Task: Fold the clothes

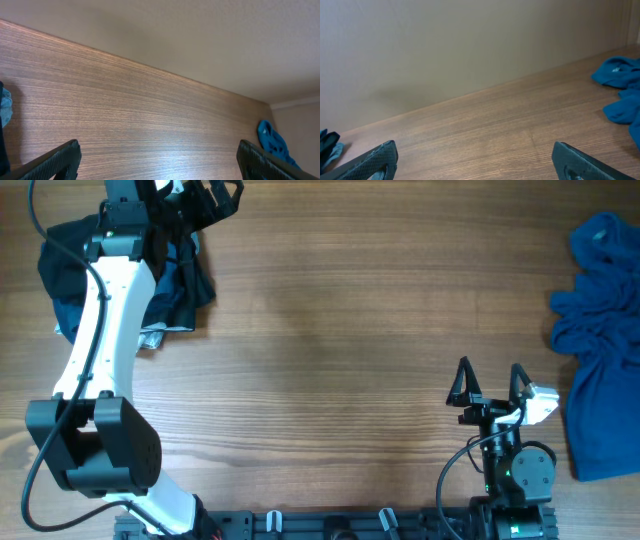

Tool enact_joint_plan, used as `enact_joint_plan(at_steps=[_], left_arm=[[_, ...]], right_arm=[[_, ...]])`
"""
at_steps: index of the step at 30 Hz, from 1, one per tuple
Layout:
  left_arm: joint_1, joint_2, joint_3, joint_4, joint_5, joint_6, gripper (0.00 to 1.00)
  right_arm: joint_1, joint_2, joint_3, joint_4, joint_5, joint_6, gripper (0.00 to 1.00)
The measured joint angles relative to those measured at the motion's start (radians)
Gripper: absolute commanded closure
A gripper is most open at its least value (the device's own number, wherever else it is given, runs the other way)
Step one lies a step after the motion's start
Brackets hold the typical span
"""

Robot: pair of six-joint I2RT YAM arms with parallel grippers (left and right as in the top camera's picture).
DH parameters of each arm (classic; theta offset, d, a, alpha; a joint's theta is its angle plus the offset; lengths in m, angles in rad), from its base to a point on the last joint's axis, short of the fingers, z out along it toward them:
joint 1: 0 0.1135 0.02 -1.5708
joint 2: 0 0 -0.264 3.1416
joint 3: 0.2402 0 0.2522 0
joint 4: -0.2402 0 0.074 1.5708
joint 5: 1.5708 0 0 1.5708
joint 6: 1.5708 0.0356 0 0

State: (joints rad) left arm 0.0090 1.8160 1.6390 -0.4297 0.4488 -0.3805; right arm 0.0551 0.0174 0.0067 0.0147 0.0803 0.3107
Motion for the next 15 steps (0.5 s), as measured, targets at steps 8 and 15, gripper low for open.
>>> enact_joint_plan(at_steps=[8, 15], left_arm=[[0.000, 0.000, 0.000, 0.000, 0.000, 0.000, 0.00], [-0.003, -0.009, -0.001, -0.107, -0.004, 0.000, 0.00]], right_arm=[[0.000, 0.000, 0.000, 0.000, 0.000, 0.000, 0.00], [0.000, 0.000, 0.000, 0.000, 0.000, 0.000, 0.00]])
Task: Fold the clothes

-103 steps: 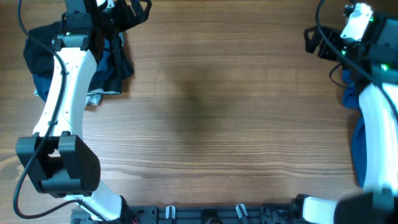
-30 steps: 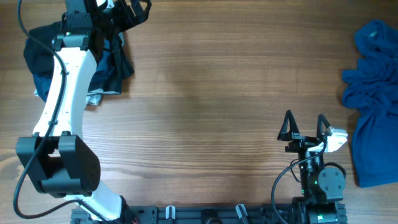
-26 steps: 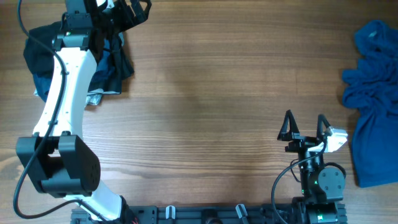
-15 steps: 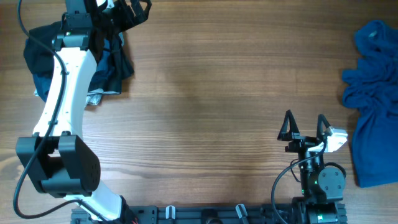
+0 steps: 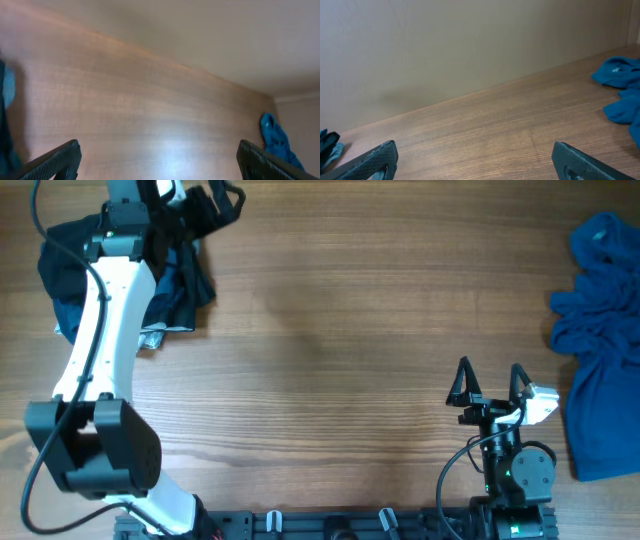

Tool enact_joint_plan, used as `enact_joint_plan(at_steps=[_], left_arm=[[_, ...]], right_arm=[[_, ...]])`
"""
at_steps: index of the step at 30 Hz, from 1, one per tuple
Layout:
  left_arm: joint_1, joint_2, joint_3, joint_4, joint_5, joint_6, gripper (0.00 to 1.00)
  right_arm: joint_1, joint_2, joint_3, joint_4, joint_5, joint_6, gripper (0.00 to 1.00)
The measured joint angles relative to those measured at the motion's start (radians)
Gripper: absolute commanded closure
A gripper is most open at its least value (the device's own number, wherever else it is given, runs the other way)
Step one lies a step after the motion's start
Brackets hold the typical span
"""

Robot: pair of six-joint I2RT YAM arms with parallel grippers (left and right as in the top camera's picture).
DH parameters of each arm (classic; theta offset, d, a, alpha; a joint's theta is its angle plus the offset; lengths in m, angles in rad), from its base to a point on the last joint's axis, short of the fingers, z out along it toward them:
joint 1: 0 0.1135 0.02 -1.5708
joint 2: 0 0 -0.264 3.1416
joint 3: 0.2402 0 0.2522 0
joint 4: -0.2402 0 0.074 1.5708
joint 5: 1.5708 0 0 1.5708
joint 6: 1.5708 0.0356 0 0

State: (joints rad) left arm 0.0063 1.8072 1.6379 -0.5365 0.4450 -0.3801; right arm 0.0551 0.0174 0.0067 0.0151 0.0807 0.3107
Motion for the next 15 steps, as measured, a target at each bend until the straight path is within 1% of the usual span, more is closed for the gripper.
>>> enact_joint_plan(at_steps=[3, 5, 9, 10, 15], left_arm=[[-0.001, -0.068, -0.010, -0.102, -0.003, 0.000, 0.00], [-0.002, -0.157, -0.012, -0.143, -0.004, 0.000, 0.00], [-0.002, -0.399, -0.011, -0.159, -0.003, 0.000, 0.00], [-0.002, -0.495, -0.006, -0.164, -0.003, 0.000, 0.00], [-0.002, -0.741, -0.002, -0.236, -0.014, 0.000, 0.00]], right_arm=[[0.000, 0.000, 0.000, 0.000, 0.000, 0.000, 0.00], [0.000, 0.000, 0.000, 0.000, 0.002, 0.000, 0.00], [0.000, 0.000, 0.000, 0.000, 0.003, 0.000, 0.00], [0.000, 0.000, 0.000, 0.000, 0.003, 0.000, 0.00], [0.000, 0.000, 0.000, -0.001, 0.004, 0.000, 0.00]])
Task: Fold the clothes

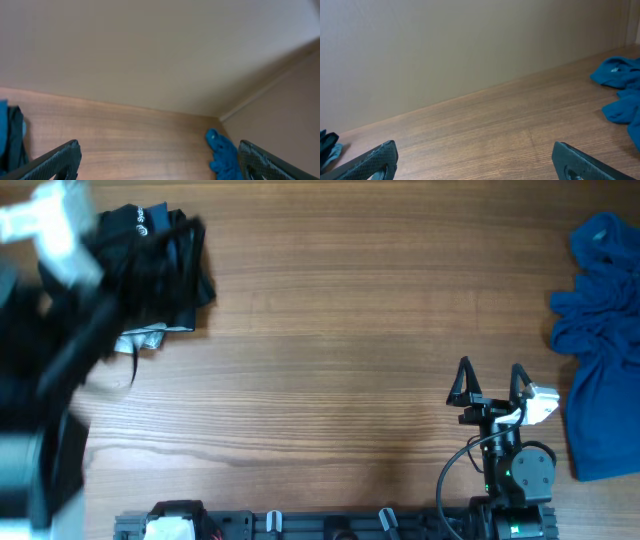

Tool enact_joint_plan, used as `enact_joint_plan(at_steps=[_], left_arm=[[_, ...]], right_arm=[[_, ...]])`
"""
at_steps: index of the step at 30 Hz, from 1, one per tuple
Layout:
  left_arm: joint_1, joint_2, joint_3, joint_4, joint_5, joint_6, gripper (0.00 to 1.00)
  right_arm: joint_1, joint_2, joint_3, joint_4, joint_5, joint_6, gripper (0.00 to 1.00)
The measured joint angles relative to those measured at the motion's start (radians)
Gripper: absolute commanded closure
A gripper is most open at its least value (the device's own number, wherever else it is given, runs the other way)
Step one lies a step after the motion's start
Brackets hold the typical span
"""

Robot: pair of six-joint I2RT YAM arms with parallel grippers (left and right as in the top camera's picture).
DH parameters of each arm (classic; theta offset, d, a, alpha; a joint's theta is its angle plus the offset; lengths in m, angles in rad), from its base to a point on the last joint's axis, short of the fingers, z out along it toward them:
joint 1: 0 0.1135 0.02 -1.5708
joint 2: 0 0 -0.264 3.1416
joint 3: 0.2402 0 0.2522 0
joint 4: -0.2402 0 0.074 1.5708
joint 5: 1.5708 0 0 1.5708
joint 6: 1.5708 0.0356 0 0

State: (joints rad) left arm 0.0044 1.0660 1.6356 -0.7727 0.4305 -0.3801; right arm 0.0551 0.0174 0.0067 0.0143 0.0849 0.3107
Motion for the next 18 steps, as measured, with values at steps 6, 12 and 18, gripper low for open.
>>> enact_joint_plan(at_steps=[6, 12, 18], left_arm=[[0.000, -0.308, -0.122, -0.125, -0.018, 0.000, 0.00], [-0.003, -0.579, -0.624, 0.000, -0.096, 0.000, 0.00], [-0.003, -0.743, -1.077, 0.384, -0.163, 0.000, 0.00]], right_arm=[[0.000, 0.000, 0.000, 0.000, 0.003, 0.000, 0.00], [0.000, 0.000, 0.000, 0.000, 0.003, 0.003, 0.00], [0.000, 0.000, 0.000, 0.000, 0.003, 0.003, 0.00]])
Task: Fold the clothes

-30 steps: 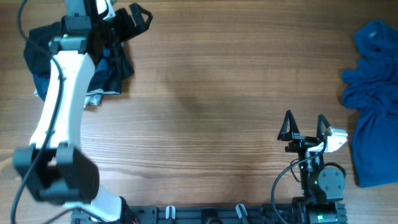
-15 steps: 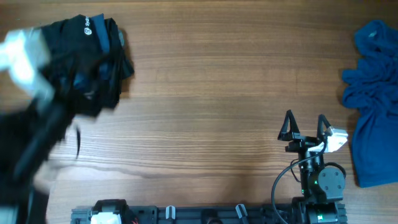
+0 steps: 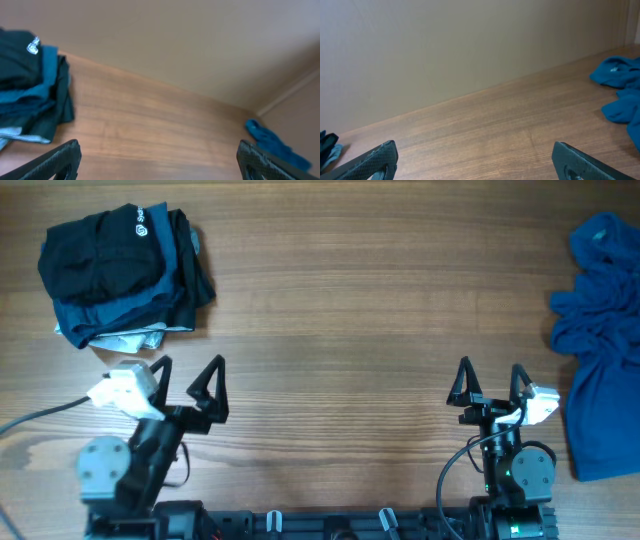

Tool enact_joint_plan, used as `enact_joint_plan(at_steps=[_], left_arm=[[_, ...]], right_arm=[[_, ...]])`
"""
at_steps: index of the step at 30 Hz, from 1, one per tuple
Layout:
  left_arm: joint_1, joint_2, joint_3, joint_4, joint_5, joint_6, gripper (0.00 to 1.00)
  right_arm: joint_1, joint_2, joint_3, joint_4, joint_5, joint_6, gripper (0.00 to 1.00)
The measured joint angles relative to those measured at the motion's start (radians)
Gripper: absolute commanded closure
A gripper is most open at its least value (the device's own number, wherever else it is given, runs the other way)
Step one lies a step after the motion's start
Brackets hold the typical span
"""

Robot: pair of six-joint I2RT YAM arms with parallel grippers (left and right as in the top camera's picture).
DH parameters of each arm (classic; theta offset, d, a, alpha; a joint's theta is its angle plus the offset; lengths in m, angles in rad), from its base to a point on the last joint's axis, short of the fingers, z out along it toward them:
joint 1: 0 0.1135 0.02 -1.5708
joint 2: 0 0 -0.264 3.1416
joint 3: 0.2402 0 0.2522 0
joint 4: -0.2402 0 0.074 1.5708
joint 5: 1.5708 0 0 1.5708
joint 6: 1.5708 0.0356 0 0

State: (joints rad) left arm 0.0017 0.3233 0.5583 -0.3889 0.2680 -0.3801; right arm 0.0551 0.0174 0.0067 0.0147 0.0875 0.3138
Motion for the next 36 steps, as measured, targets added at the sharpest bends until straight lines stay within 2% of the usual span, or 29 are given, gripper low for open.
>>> enact_joint_plan(at_steps=[5, 9, 17, 26, 31, 36], left_arm=[[0.000, -0.067, -0.258, 0.260, -0.061, 0.000, 0.00], [0.000, -0.122, -0.383, 0.348, -0.125, 0.000, 0.00], [0.000, -0.173, -0.452, 0.360, -0.234, 0.000, 0.00], [0.000, -0.306, -0.542, 0.325, -0.249, 0.004, 0.00], [0.000, -0.309, -0.544, 0.314, -0.249, 0.128, 0.00], [-0.001, -0.309, -0.544, 0.314, -0.249, 0.179, 0.00]], right_arm=[[0.000, 0.000, 0.000, 0.000, 0.000, 0.000, 0.01], [0.000, 0.000, 0.000, 0.000, 0.000, 0.000, 0.00], [0.000, 0.000, 0.000, 0.000, 0.000, 0.000, 0.00], [0.000, 0.000, 0.000, 0.000, 0.000, 0.000, 0.01], [0.000, 0.000, 0.000, 0.000, 0.000, 0.000, 0.00], [0.000, 0.000, 0.000, 0.000, 0.000, 0.000, 0.01]])
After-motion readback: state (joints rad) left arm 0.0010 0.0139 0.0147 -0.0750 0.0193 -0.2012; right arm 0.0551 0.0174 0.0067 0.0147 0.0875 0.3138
